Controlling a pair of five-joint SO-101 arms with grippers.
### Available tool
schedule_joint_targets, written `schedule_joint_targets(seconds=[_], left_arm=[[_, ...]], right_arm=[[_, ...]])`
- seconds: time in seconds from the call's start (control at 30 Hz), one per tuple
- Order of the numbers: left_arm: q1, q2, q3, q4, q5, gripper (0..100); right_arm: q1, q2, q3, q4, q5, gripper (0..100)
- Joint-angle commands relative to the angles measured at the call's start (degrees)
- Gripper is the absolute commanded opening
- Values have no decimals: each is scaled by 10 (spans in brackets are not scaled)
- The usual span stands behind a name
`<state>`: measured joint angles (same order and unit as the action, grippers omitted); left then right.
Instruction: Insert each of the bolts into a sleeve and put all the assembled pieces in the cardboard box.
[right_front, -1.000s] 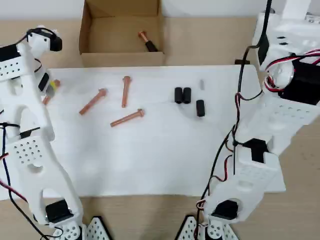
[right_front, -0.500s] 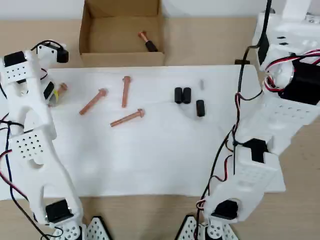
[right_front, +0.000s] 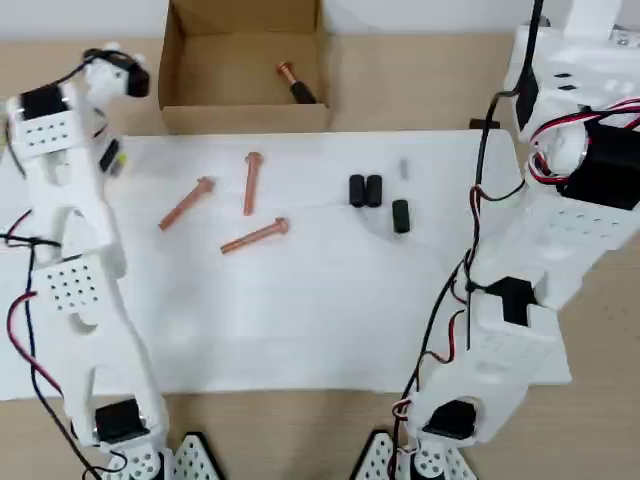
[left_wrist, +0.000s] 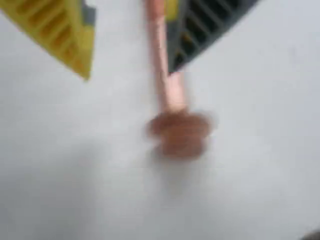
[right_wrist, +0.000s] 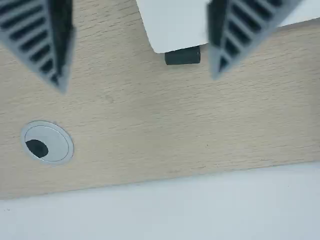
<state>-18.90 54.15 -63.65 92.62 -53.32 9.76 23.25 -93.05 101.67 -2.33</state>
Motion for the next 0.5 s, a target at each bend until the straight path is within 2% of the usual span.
schedule_joint_targets(seconds=[0.0,0.3,0.47], left_arm=[[20,-6,-24,-8,7,107],[-23,12,-30,-33,28,107],[-47,15,-50,-33,36,107]], right_arm=[[-1,-27,-20,9,3,224],[0,-23,-19,9,4,224],[-2,-27,29,9,1,224]])
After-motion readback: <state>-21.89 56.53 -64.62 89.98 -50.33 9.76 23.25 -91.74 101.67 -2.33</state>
